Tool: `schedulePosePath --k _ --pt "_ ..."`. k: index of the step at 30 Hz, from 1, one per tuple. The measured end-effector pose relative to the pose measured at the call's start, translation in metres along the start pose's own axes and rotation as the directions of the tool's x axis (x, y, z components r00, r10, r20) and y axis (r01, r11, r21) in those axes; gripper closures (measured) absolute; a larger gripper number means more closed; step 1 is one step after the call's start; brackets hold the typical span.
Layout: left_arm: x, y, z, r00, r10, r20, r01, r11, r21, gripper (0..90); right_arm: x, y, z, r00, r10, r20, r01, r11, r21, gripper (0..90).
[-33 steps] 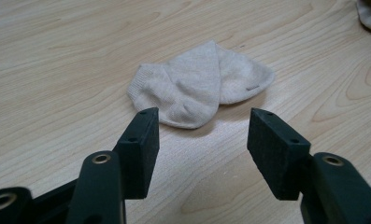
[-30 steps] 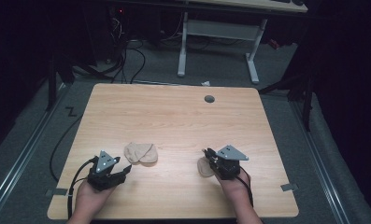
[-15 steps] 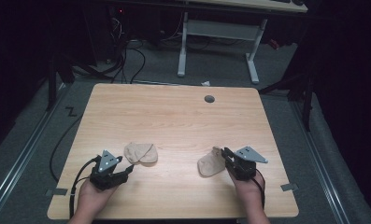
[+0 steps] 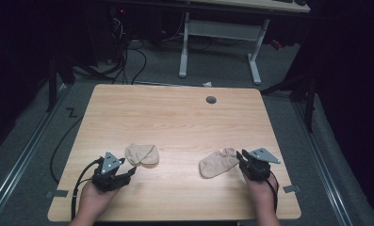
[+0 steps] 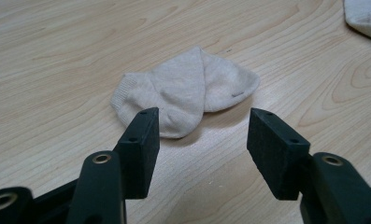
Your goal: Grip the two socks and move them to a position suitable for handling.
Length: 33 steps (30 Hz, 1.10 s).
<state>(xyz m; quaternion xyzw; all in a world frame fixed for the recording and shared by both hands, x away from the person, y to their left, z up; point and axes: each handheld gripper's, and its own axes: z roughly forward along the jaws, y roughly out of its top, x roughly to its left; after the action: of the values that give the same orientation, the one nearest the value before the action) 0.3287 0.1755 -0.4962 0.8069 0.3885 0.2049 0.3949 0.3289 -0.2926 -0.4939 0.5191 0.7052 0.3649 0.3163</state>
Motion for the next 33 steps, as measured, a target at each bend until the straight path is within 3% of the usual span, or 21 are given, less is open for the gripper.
schedulePosePath --k 1,2,3,6,11,14,16,18,19,21,23,24,26,28,30,31,32,33 --pt "0.0 0.0 0.0 1.0 0.007 -0.001 -0.007 1.0 0.007 46.5 0.006 0.003 0.003 0.9991 -0.01 -0.041 0.01 1.0 0.019 90.0" --pt "0.0 0.0 0.0 1.0 0.007 -0.001 -0.007 1.0 0.007 49.1 0.006 0.003 0.003 0.9991 -0.01 -0.041 0.01 1.0 0.019 90.0" --pt "0.0 -0.001 -0.001 0.9999 0.012 0.0 -0.012 0.9999 -0.001 52.1 0.011 0.003 0.015 0.9955 -0.003 -0.095 0.009 0.998 0.065 90.0" --pt "-0.001 0.0 -0.002 0.9997 0.024 0.003 -0.024 0.9997 -0.006 55.2 0.014 0.001 0.025 0.9943 -0.021 -0.104 0.033 0.993 0.113 90.0" --pt "-0.002 -0.001 -0.005 0.9996 0.027 0.011 -0.027 0.9996 -0.005 62.7 0.021 -0.005 0.043 0.992 -0.053 -0.114 0.076 0.975 0.207 90.0" --pt "-0.004 -0.001 -0.004 0.9997 0.017 0.017 -0.017 0.9999 -0.004 69.1 0.028 -0.007 0.041 0.9877 -0.058 -0.145 0.088 0.974 0.21 90.0" --pt "-0.013 0.001 0.0 0.999 0.035 0.029 -0.035 0.9994 0.001 72.0 0.04 -0.007 0.038 0.9809 -0.071 -0.181 0.11 0.971 0.212 90.0" --pt "-0.017 0.002 0.001 0.998 0.049 0.04 -0.049 0.9988 0.004 72.7 0.043 -0.007 0.038 0.9792 -0.078 -0.187 0.118 0.97 0.212 90.0" --pt "-0.024 0.003 0.004 0.9968 0.061 0.051 -0.062 0.9981 0.008 74.5 0.052 -0.007 0.037 0.9724 -0.092 -0.215 0.138 0.968 0.21 90.0" --pt "-0.028 0.004 0.006 0.9957 0.07 0.06 -0.071 0.9974 0.012 75.2 0.054 -0.007 0.037 0.9688 -0.09 -0.231 0.14 0.968 0.21 90.0" --pt "-0.036 0.005 0.008 0.994 0.081 0.073 -0.083 0.9964 0.02 77.6 0.068 -0.007 0.035 0.9551 -0.1 -0.279 0.161 0.965 0.206 90.0" --pt "-0.039 0.005 0.01 0.9929 0.087 0.082 -0.089 0.9958 0.022 77.6 0.068 -0.007 0.035 0.9551 -0.1 -0.279 0.161 0.965 0.206 90.0" --pt "-0.047 0.006 0.014 0.9912 0.09 0.098 -0.093 0.9954 0.025 79.5 0.077 -0.007 0.035 0.9463 -0.115 -0.302 0.18 0.964 0.197 90.0" --pt "-0.057 0.009 0.021 0.9877 0.084 0.132 -0.092 0.9946 0.049 83.9 0.088 -0.006 0.034 0.9375 -0.136 -0.32 0.205 0.96 0.192 90.0" --pt "-0.071 0.012 0.026 0.9808 0.109 0.162 -0.119 0.9916 0.051 86.5 0.101 -0.005 0.034 0.9255 -0.17 -0.339 0.242 0.953 0.182 90.0" --pt "-0.088 0.016 0.032 0.9706 0.154 0.185 -0.165 0.9853 0.045 86.5 0.105 -0.005 0.034 0.9218 -0.177 -0.345 0.25 0.951 0.179 90.0" --pt "-0.095 0.018 0.036 0.9661 0.17 0.195 -0.181 0.9824 0.043 86.5 0.106 -0.005 0.034 0.9203 -0.181 -0.347 0.254 0.951 0.177 90.0" --pt "-0.095 0.018 0.036 0.9661 0.17 0.195 -0.181 0.9824 0.043 86.5 0.108 -0.005 0.033 0.9189 -0.185 -0.349 0.258 0.949 0.179 89.9"
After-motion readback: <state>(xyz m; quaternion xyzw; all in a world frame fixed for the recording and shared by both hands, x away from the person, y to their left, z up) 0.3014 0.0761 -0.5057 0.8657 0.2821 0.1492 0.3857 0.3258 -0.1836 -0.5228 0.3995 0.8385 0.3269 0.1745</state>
